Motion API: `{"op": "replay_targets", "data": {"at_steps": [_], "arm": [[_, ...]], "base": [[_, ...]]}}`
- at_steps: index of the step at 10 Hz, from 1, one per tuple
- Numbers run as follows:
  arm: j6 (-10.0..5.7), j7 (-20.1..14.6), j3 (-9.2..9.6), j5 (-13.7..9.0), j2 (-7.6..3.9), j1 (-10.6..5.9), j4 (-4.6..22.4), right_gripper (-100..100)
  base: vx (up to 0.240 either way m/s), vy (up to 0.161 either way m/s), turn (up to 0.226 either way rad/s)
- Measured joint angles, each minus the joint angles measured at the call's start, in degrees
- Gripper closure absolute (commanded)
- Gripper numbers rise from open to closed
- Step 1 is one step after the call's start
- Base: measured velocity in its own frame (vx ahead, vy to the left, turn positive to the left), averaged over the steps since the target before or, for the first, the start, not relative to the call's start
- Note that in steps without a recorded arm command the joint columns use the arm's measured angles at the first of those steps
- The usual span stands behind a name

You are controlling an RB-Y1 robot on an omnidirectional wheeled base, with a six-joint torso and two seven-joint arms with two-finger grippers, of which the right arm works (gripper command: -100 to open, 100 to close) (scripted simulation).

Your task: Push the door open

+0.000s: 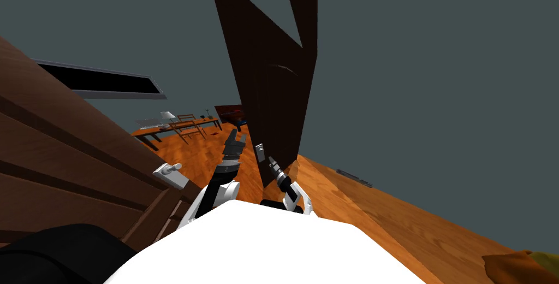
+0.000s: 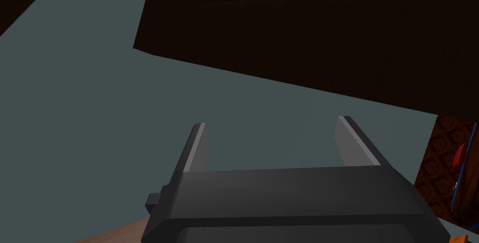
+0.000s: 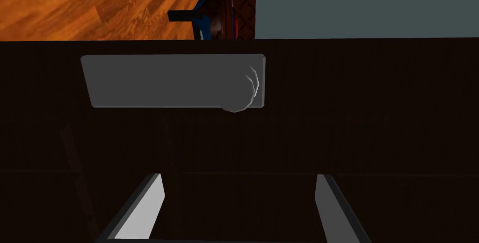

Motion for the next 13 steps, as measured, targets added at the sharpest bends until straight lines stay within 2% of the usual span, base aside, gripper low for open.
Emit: {"op": "replay_targets", "data": {"at_steps": [4, 7, 8, 13], "arm": [[-0.48, 0.51, -0.81, -0.14, 0.52, -0.57, 1.19, -100], [-0.82, 0.97, -1.47, -0.26, 1.65, -0.99, 2.09, -100], [-0.84, 1.00, -1.49, -0.26, 1.72, -1.02, 2.11, 100], [-0.73, 0.99, -1.48, -0.24, 1.59, -0.96, 2.18, 100]], "base": [[0.144, 0.166, 0.025], [0.128, 0.135, 0.018], [-0.008, -0.007, -0.003], [-0.013, -0.014, 0.001]]}}
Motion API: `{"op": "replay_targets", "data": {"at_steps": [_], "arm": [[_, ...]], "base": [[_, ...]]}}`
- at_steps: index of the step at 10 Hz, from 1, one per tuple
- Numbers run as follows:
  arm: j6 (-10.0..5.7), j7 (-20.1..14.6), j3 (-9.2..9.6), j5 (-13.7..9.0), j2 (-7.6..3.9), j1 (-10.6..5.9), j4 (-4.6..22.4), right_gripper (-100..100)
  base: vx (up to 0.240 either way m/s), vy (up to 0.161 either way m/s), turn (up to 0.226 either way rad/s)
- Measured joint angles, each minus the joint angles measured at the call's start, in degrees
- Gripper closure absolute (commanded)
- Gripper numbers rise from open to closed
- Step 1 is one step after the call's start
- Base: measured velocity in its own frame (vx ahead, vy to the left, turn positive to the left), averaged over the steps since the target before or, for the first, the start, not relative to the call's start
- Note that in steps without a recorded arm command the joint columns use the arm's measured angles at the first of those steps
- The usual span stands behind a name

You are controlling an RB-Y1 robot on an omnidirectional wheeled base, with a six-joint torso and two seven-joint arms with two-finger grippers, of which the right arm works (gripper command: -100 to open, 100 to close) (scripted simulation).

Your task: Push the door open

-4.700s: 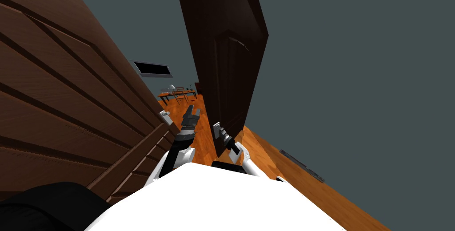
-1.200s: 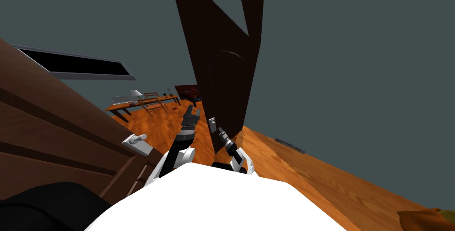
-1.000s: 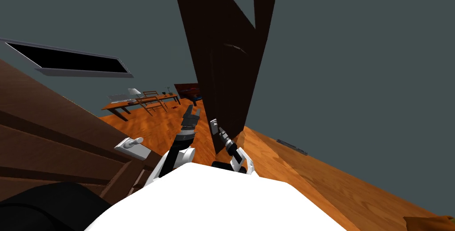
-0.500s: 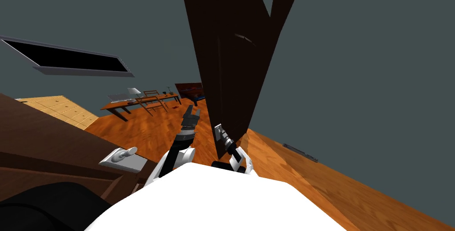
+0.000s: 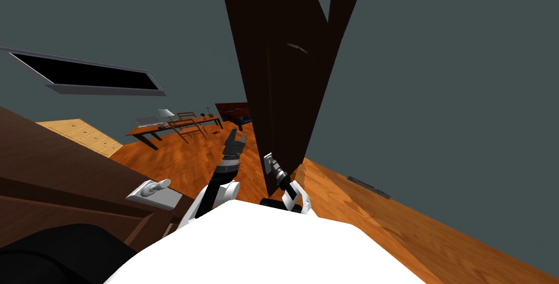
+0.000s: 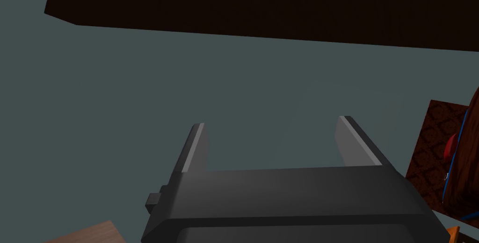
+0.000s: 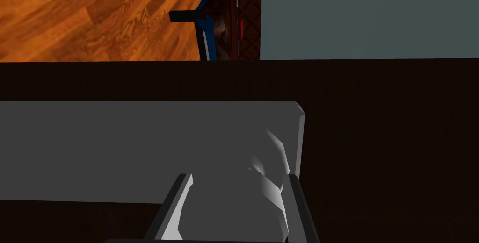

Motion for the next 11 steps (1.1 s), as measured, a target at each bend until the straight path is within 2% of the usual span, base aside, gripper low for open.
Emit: {"op": "replay_targets", "data": {"at_steps": [5, 7, 11], "arm": [[0.13, -0.25, -0.02, 1.23, -0.76, 1.49, -0.59, 100], [0.02, -0.30, -0.17, 1.90, -0.67, 1.85, -0.93, 100], [-0.40, -0.45, -0.77, 3.69, -0.97, 3.85, -2.15, 100]], "base": [[0.095, 0.132, -0.120], [0.117, 0.176, -0.143], [0.124, 0.183, -0.160]]}}
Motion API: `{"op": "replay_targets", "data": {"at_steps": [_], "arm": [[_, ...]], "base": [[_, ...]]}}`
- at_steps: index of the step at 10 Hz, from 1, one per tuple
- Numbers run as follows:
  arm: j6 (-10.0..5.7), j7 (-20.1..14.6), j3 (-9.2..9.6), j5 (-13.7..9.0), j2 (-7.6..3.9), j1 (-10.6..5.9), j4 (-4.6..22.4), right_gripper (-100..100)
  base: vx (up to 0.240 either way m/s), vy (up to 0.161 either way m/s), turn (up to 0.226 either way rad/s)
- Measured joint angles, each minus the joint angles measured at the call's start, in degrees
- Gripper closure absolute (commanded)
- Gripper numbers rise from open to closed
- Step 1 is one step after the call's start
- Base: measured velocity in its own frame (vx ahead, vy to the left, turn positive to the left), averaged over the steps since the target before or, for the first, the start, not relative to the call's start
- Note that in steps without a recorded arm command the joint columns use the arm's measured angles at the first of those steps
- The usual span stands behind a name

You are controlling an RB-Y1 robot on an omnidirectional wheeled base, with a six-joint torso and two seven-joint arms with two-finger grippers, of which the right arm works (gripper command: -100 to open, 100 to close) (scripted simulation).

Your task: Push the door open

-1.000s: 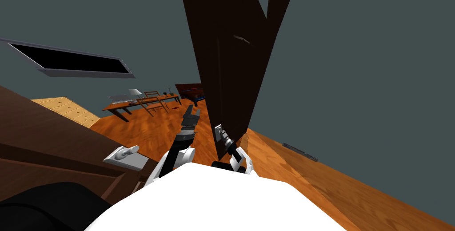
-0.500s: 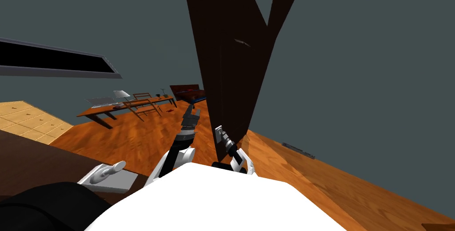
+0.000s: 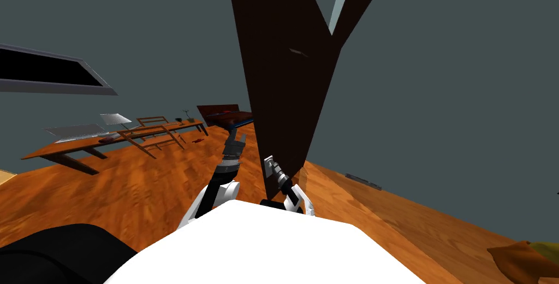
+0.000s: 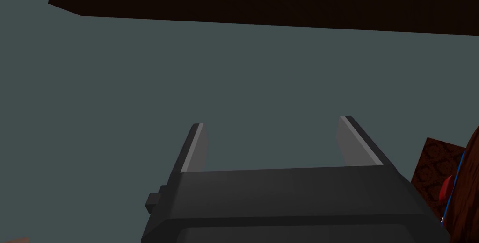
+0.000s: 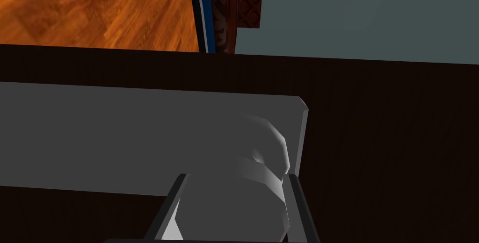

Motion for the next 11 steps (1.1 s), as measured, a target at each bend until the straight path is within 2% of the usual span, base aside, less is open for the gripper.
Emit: {"op": "replay_targets", "data": {"at_steps": [5, 7, 8, 11], "arm": [[0.44, -0.29, -1.17, 2.03, 0.52, 1.79, -1.85, 100], [0.95, -0.52, -1.55, 2.71, 0.26, 2.81, -3.24, 100], [1.12, -0.69, -1.82, 2.95, 0.21, 2.92, -2.90, -100], [1.73, -0.84, -0.54, 3.37, -0.10, 4.47, -4.79, -100]], "base": [[0.108, 0.176, -0.151], [0.077, 0.121, -0.104], [-0.087, -0.010, -0.171], [-0.208, -0.146, -0.070]]}}
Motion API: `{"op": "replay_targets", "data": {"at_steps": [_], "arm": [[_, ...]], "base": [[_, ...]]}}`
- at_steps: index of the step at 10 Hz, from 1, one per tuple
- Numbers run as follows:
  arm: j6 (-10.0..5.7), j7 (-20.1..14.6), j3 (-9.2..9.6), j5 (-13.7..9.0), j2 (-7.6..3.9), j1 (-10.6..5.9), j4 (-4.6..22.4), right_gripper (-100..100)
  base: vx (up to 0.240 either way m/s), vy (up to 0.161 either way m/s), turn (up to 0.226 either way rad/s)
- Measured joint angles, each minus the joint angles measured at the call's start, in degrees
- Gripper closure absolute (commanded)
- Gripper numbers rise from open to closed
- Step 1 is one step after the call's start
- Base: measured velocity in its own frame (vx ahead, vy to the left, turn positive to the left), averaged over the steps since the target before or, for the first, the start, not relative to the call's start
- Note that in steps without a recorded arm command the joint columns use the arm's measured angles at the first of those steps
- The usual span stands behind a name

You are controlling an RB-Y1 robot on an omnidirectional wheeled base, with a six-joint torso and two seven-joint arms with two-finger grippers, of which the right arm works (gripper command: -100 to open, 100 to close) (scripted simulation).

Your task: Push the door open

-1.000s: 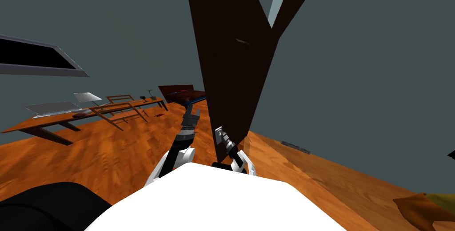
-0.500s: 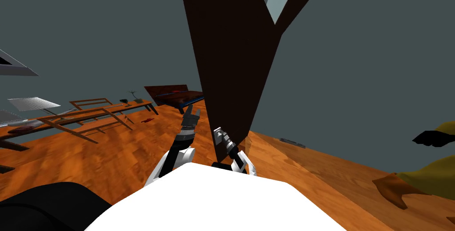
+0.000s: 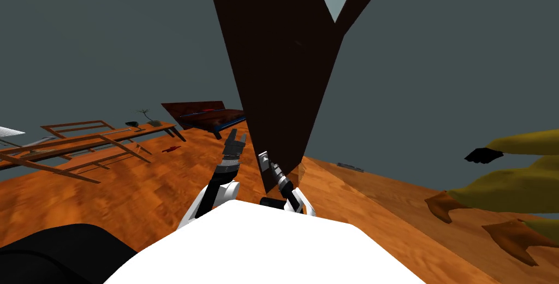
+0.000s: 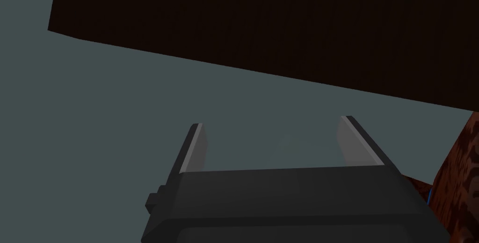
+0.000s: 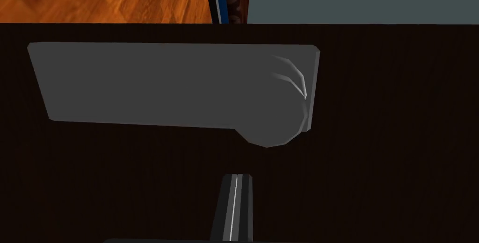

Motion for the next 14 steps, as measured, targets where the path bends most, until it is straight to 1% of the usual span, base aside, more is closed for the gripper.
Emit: {"op": "replay_targets", "data": {"at_steps": [1, 2, 3, 4, 6, 7, 8, 9, 10, 11, 12, 14], "arm": [[0.02, -0.03, 0.35, 0.12, 0.15, 0.42, -0.31, -100], [-0.03, -0.01, 0.80, 0.31, 0.54, 1.09, -0.75, -100], [-0.13, -0.01, 1.17, 0.46, 1.11, 1.55, -0.94, -100], [-0.16, -0.02, 1.22, 0.48, 1.16, 1.62, -0.95, -100], [-0.46, 0.72, 0.91, 0.63, 0.59, 1.81, -0.38, -100], [-0.51, 0.95, 0.79, 0.66, 0.65, 1.75, -0.16, -100], [-0.55, 1.26, 0.66, 0.73, 1.00, 1.78, 0.03, -100], [-0.63, 1.64, 0.48, 0.80, 1.72, 1.75, 0.36, -100], [-0.79, 2.14, 0.33, 0.92, 2.86, 1.90, 0.75, -100], [-1.19, 2.51, 0.04, 0.93, 4.07, 1.81, 1.39, -100], [-1.30, 2.57, 0.01, 0.93, 4.22, 1.77, 1.46, 100], [-1.39, 2.52, 0.00, 0.92, 4.26, 1.60, 1.18, 100]], "base": [[-0.260, -0.187, -0.123], [-0.232, -0.121, -0.122], [-0.093, -0.039, -0.018], [0.112, 0.084, 0.046], [0.173, 0.153, 0.015], [0.169, 0.170, 0.020], [0.151, 0.177, 0.035], [0.148, 0.179, 0.026], [0.173, 0.165, 0.020], [0.080, 0.072, -0.003], [-0.011, -0.007, -0.007], [-0.027, -0.027, 0.007]]}}
